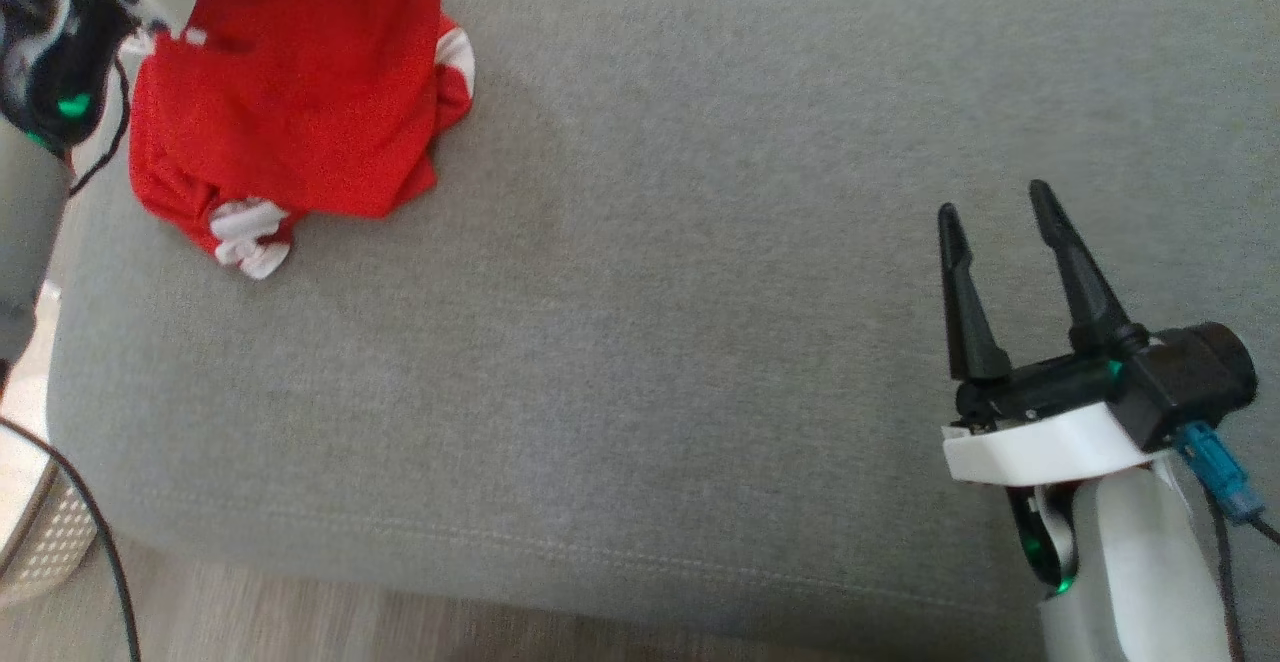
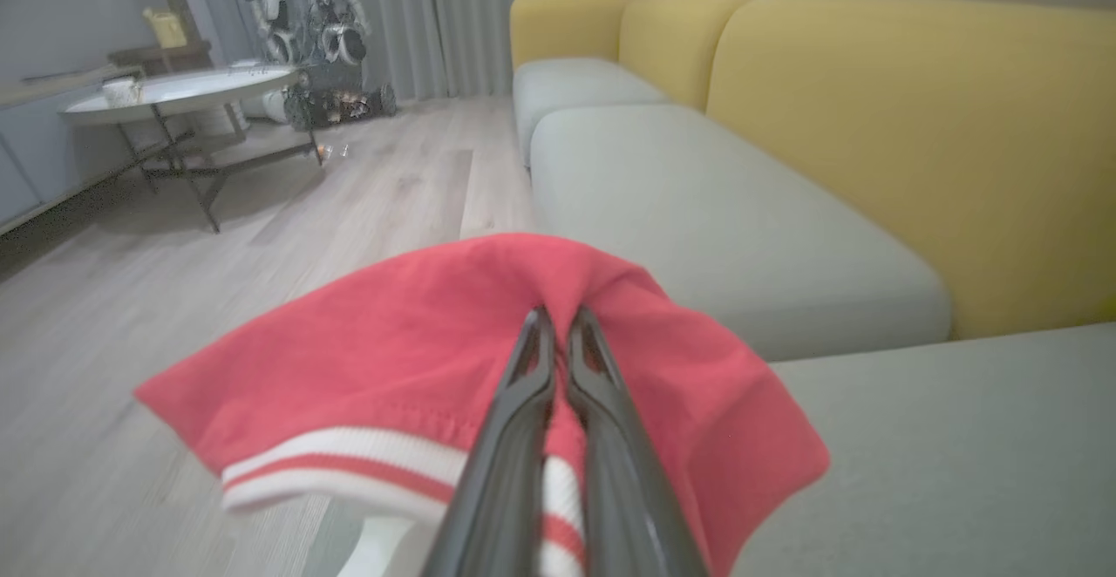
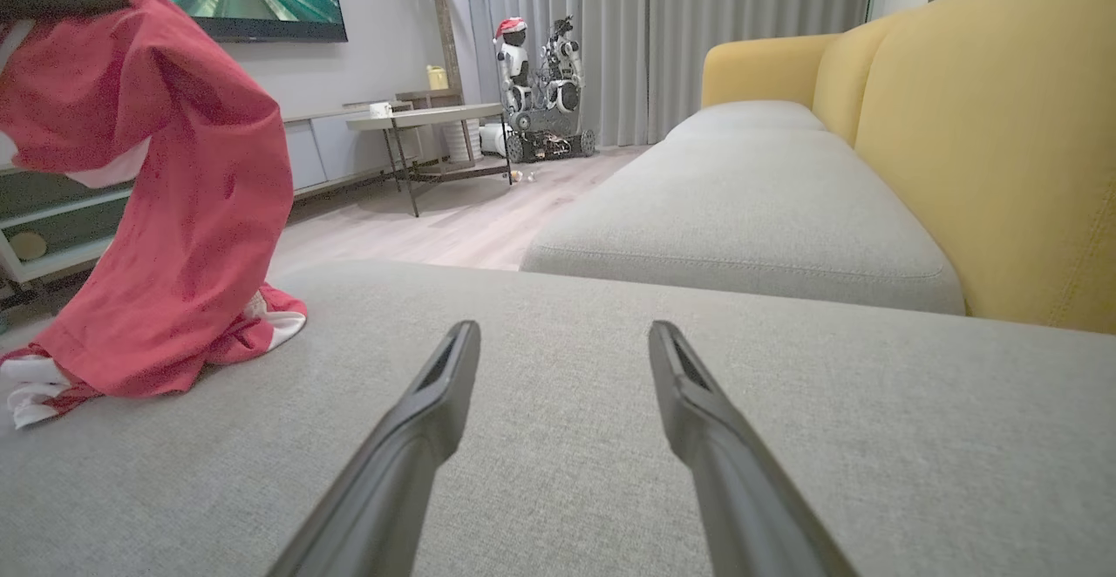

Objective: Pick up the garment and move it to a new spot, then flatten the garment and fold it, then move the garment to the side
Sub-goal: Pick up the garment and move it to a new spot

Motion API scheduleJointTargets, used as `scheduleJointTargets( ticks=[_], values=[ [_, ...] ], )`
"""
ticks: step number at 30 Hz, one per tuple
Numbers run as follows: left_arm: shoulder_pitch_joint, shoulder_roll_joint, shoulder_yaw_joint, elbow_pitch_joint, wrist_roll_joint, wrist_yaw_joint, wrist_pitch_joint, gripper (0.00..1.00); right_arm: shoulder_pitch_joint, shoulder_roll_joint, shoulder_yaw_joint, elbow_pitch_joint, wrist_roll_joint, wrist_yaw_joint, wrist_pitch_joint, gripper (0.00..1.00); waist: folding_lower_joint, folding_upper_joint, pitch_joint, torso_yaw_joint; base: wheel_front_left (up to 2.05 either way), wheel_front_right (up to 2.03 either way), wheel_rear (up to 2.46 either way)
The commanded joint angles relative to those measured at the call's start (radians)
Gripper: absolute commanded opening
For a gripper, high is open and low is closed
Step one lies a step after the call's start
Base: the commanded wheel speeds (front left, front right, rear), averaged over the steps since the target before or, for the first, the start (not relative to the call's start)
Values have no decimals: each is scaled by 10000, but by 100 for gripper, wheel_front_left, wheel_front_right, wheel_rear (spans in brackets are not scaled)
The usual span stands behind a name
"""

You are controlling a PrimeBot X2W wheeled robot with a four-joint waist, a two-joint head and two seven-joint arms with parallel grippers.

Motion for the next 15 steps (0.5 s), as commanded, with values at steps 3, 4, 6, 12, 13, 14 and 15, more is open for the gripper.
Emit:
scheduleJointTargets(
  ticks=[3, 4, 6, 12, 13, 14, 15],
  values=[
    [-840, 700, 314, -1170, -311, 14, 399, 0, 90, 134, 521, -256, 408, 73, -82, 100, 0, 0, -773, -809, 0, 0, 0],
    [-862, 727, 321, -1464, -415, 14, 562, 0, 97, 134, 591, -280, 499, 73, -82, 100, 0, 0, -871, -1017, 0, 0, 0],
    [-887, 808, 319, -2063, -537, 43, 884, 0, 101, 135, 741, -312, 669, 73, -82, 100, 0, 0, -1024, -1481, 0, 0, 0],
    [-877, 882, 200, -3607, -648, 343, 1593, 0, -84, 136, 1097, -647, 1183, 73, -82, 100, 0, 0, -1148, -2757, 0, 0, 0],
    [-878, 852, 161, -3882, -656, 412, 1704, 0, -132, 136, 1167, -724, 1278, 73, -82, 100, 0, 0, -1144, -3019, 0, 0, 0],
    [-878, 810, 117, -4131, -647, 488, 1791, 0, -174, 136, 1237, -786, 1359, 73, -82, 100, 0, 0, -1139, -3278, 0, 0, 0],
    [-879, 733, 62, -4362, -643, 554, 1865, 0, -196, 136, 1264, -842, 1448, 73, -82, 100, 0, 0, -1129, -3501, 0, 0, 0]
  ],
)
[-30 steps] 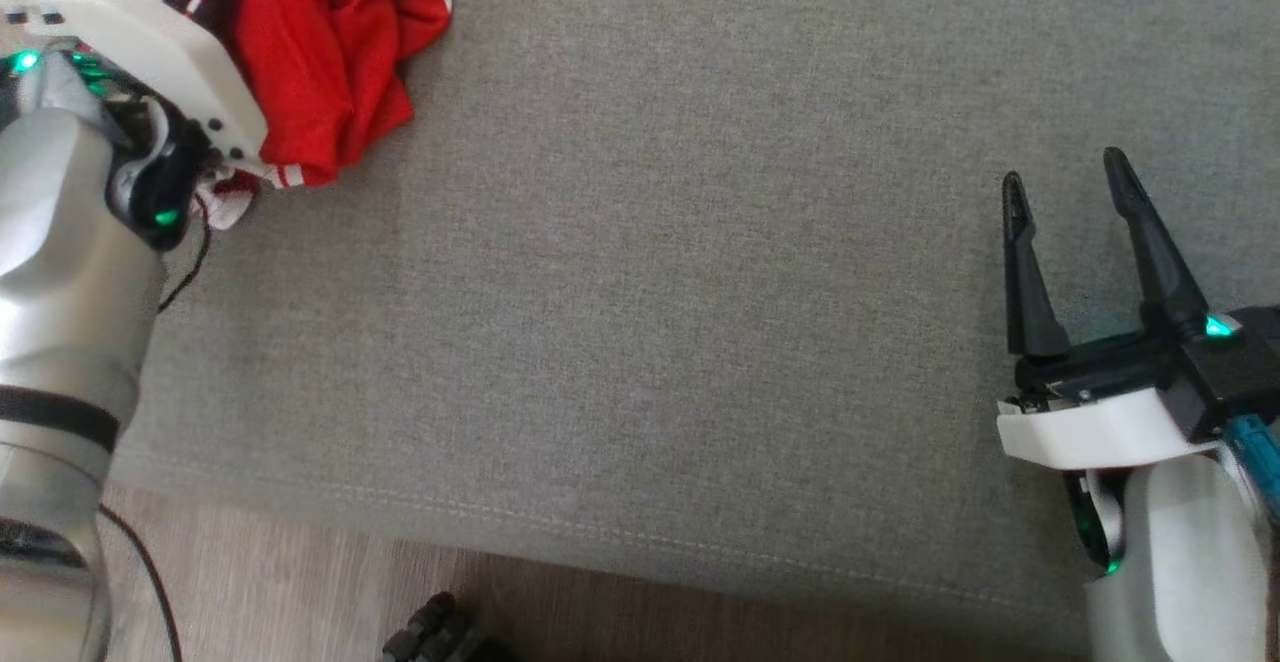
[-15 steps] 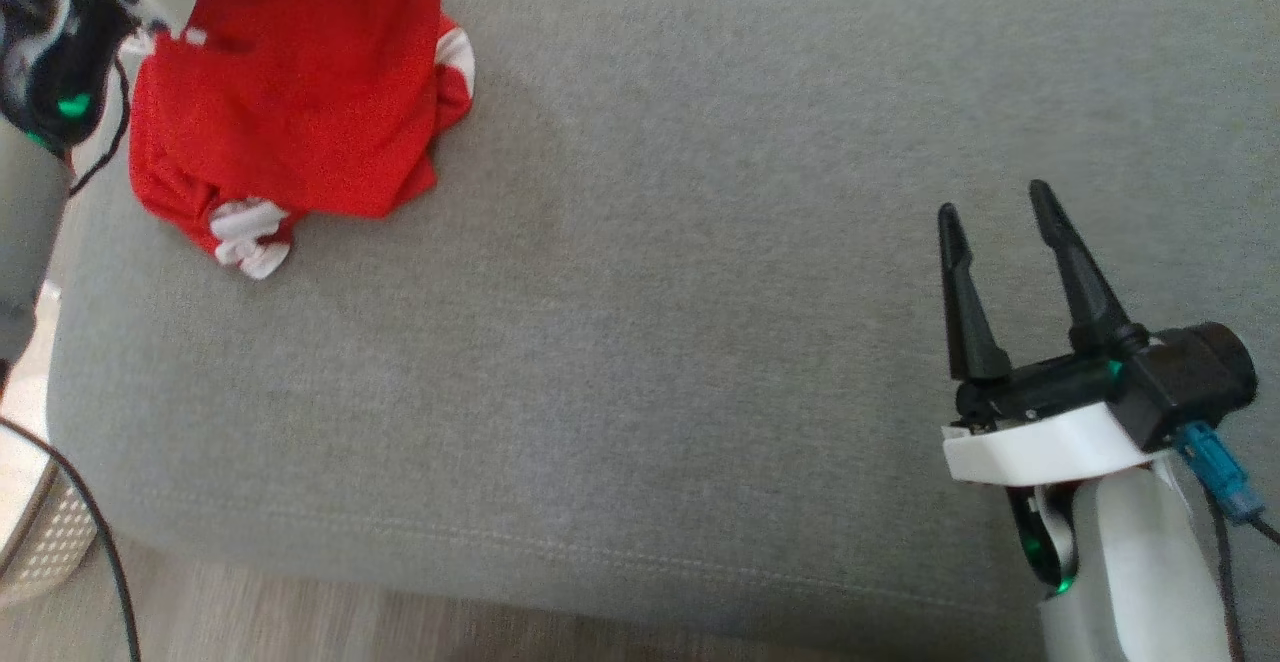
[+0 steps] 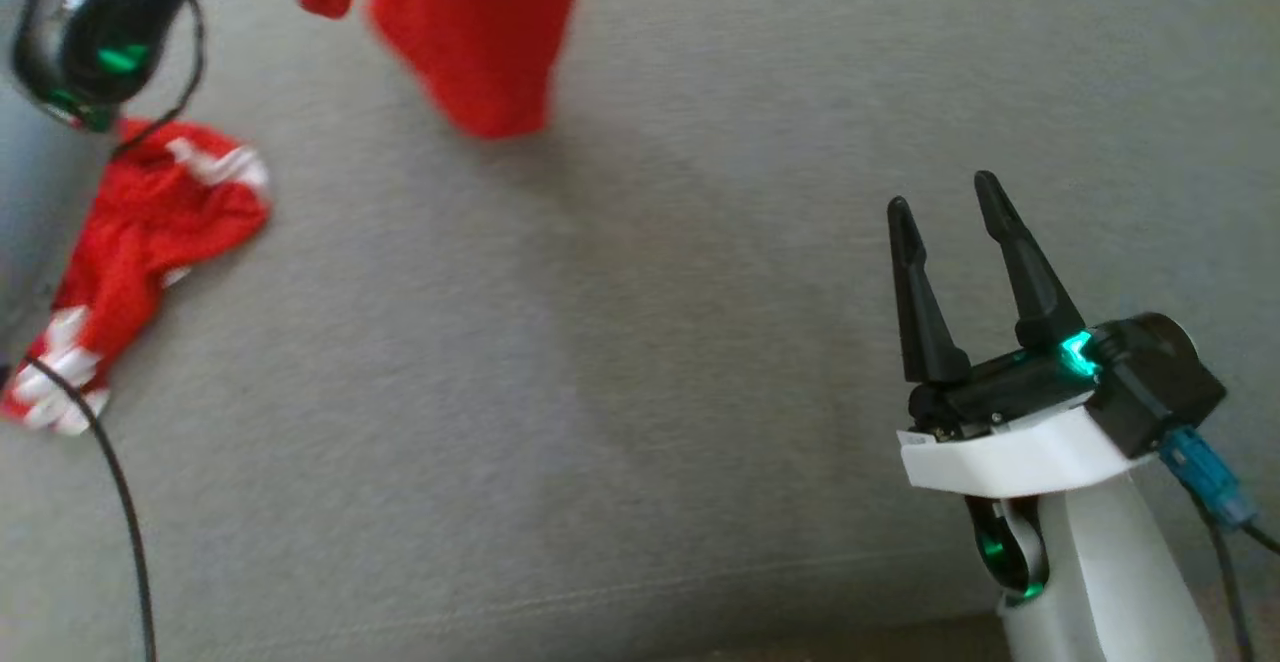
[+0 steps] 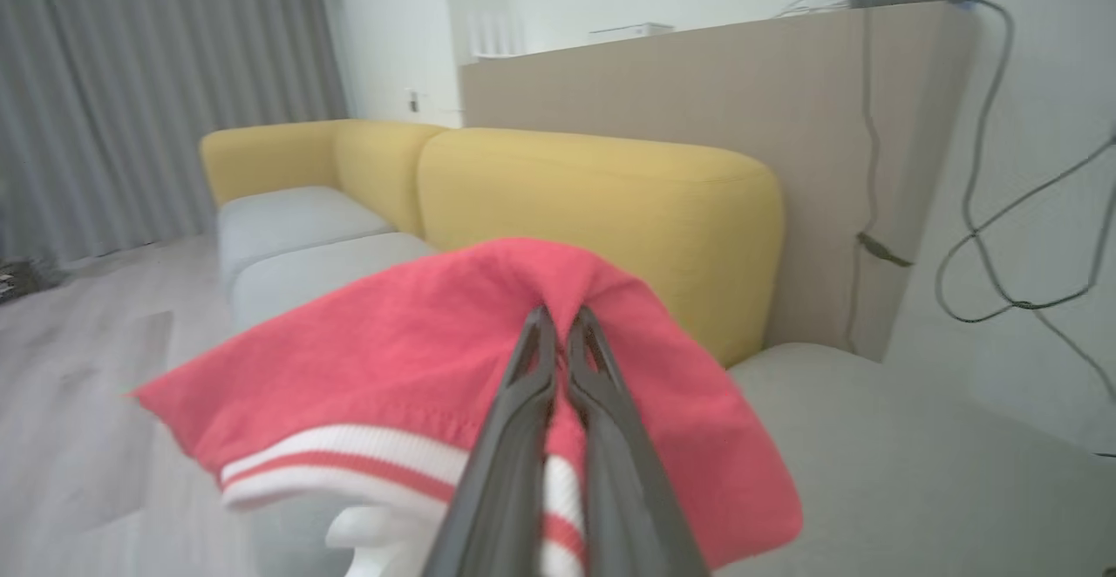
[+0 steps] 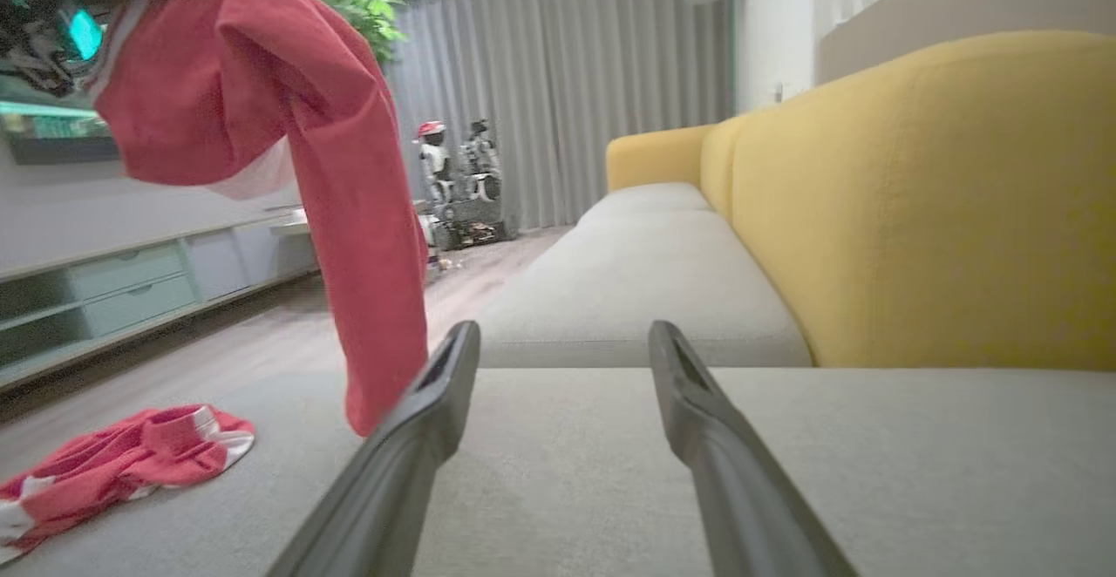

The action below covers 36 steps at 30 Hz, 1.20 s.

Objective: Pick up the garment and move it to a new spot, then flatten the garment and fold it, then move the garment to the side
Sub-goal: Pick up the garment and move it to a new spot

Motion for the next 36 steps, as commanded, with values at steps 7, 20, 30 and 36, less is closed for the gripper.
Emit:
scheduleJointTargets(
  ticks=[7, 20, 30, 36],
  values=[
    [-596, -256, -13, -961, 30, 334, 284, 0, -209, 81, 366, -455, 498, 73, -82, 100, 0, -1, 116, -2043, 0, 0, 0],
    [2193, -1263, -1897, 2005, 115, -39, -347, 0, -391, 81, 1304, -288, 1119, 73, -82, 100, 0, -1, 1034, -3087, 0, 0, 0],
    [3047, -2386, -2145, 3954, 956, 255, -3236, 100, -343, 81, 1980, 594, 1110, 73, -82, 100, 0, -1, 522, -2201, 0, 0, 0],
    [4429, -2401, -1208, 2623, 1480, 1209, -3584, 100, -113, 81, 2003, 973, 945, 73, -82, 100, 0, -1, -282, -1164, 0, 0, 0]
  ],
)
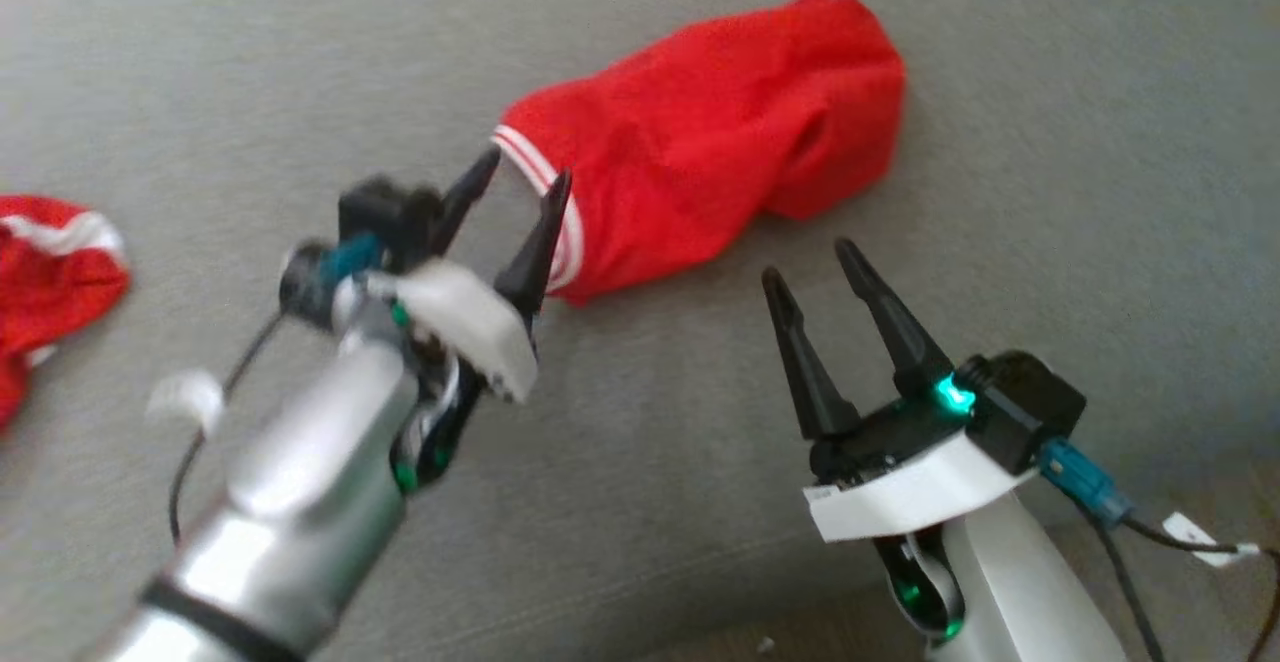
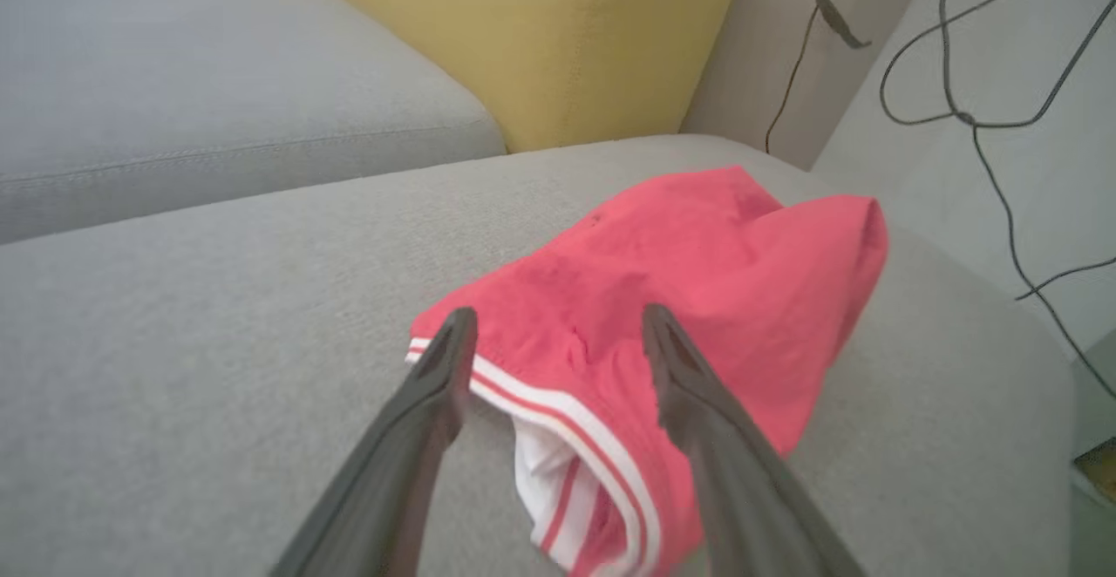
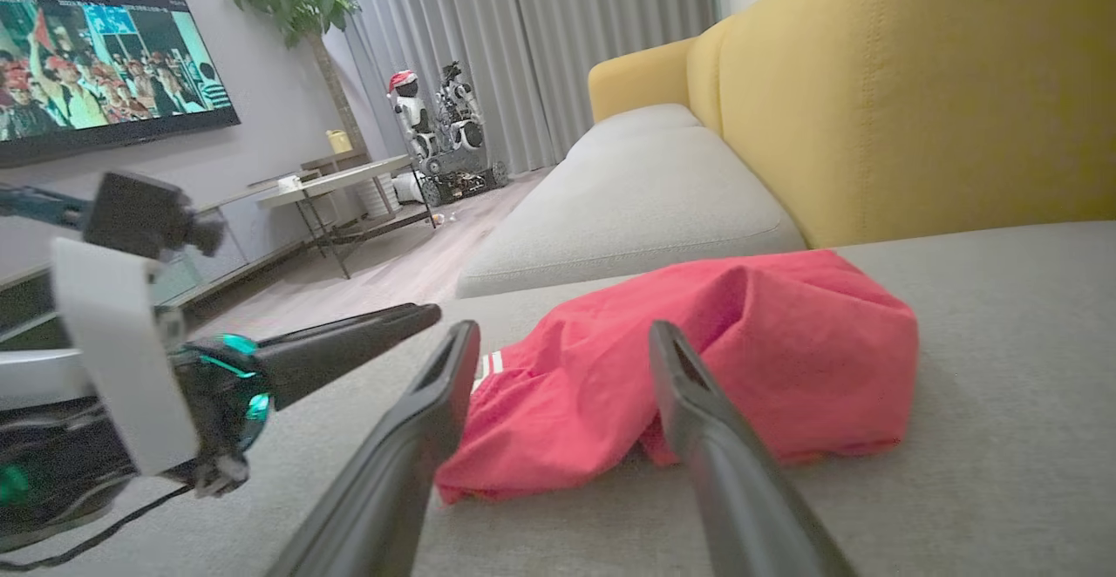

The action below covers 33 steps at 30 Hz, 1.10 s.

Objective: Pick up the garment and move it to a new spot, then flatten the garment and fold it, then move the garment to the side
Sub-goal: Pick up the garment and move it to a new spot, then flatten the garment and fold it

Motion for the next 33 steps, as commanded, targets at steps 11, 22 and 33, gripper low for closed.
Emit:
scheduleJointTargets(
  ticks=[11, 22, 33],
  values=[
    [5234, -88, 4117, -5211, 2791, 1264, -122, 100, 803, 58, -978, 75, -403, 73, -82, 100, 0, 0, -1928, 2263, 0, 0, 0],
    [8455, -1617, 6648, -7287, 5639, 705, -123, 100, 1939, 58, -1579, -578, -1059, 73, -82, 100, 0, 0, -2695, 2589, 0, 0, 0],
    [9005, -1881, 6949, -6762, 6635, 392, -123, 100, 2419, 59, -1792, -654, -1227, 73, -82, 100, 0, 0, -2836, 2631, 0, 0, 0]
  ],
)
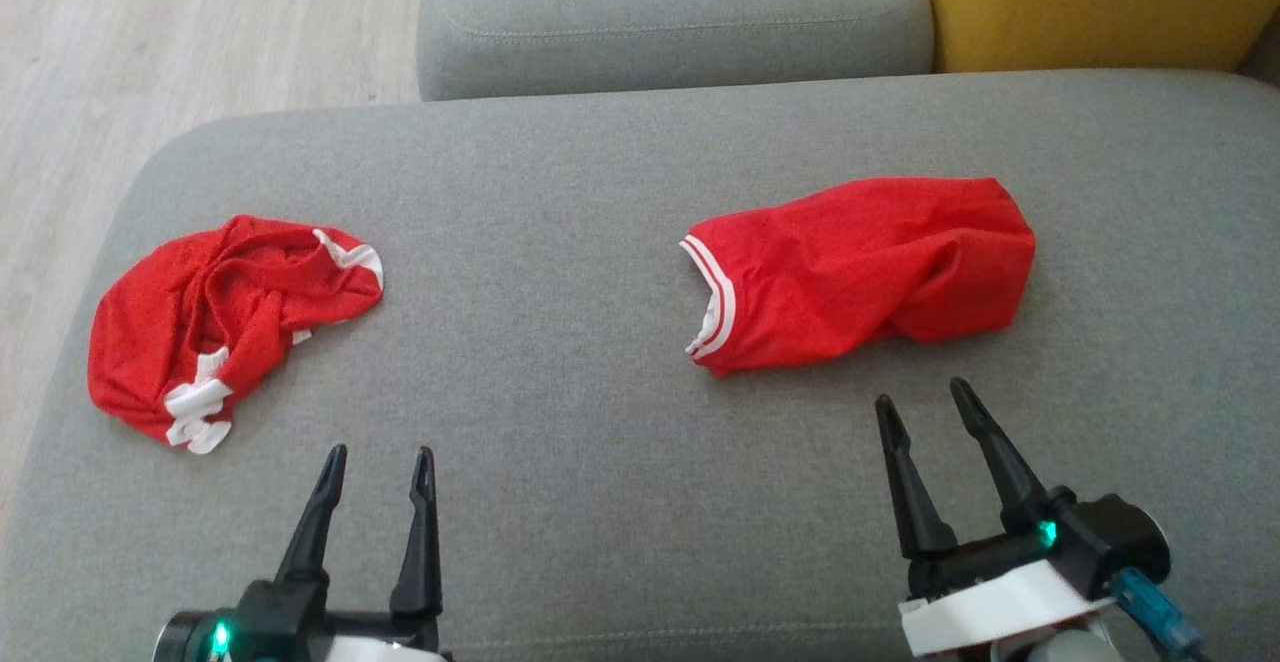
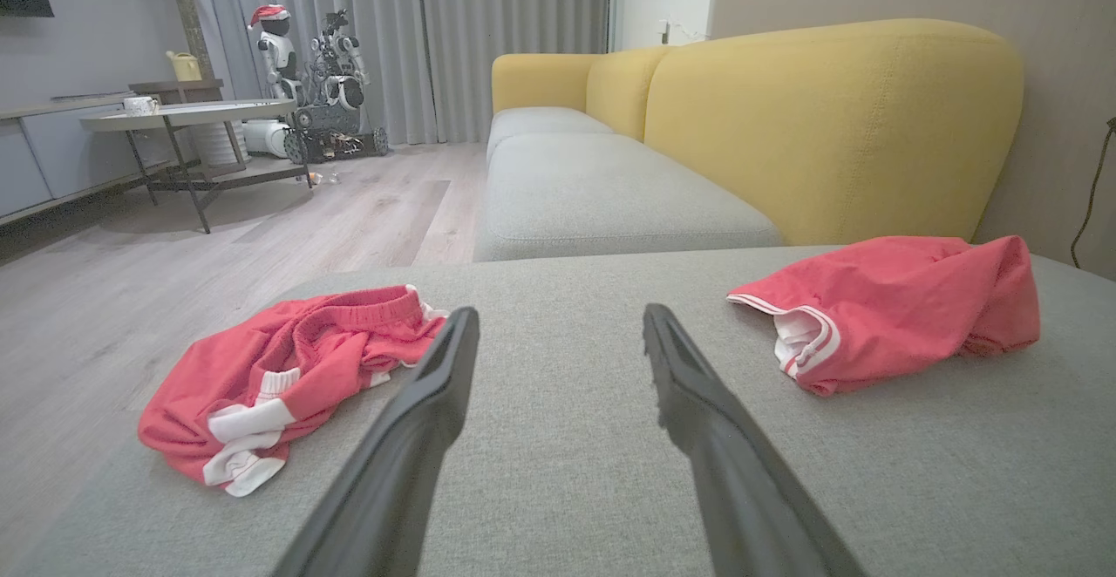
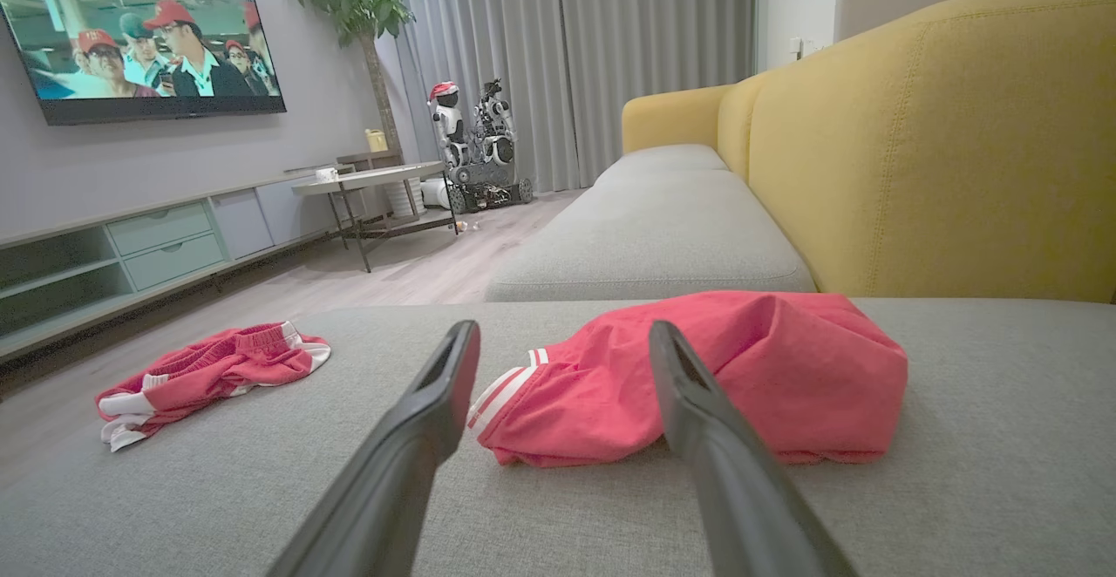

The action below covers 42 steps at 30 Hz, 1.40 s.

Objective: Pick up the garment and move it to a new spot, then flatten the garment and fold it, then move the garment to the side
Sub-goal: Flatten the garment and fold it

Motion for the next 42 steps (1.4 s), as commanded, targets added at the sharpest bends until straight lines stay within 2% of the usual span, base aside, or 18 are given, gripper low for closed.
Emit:
scheduleJointTargets(
  ticks=[1, 28, 30, 37, 42],
  values=[
    [-463, -103, 356, -331, 67, -16, -77, 100, -295, 14, 215, -327, 28, 71, -84, 100, 1, -1, -4, -13, 0, 0, 0],
    [-434, -168, 275, -104, 205, 11, -78, 100, -282, 14, 235, -395, 110, 71, -84, 100, 1, -1, 78, -2, 0, 0, 0],
    [-565, -169, 226, 108, 150, -208, -78, 100, -319, 15, 264, -434, 81, 71, -84, 100, 1, -1, 173, -37, 0, 0, 0],
    [-1925, -119, -456, 1263, 123, -1647, -78, 100, -585, 15, 310, -718, -15, 71, -84, 100, 1, -1, 946, -433, 0, 0, 0],
    [-3475, -77, -1526, 2409, 245, -2080, -78, 100, -1075, 15, 86, -1266, -110, 71, -84, 100, 1, -1, 1889, -965, 0, 0, 0]
  ],
)
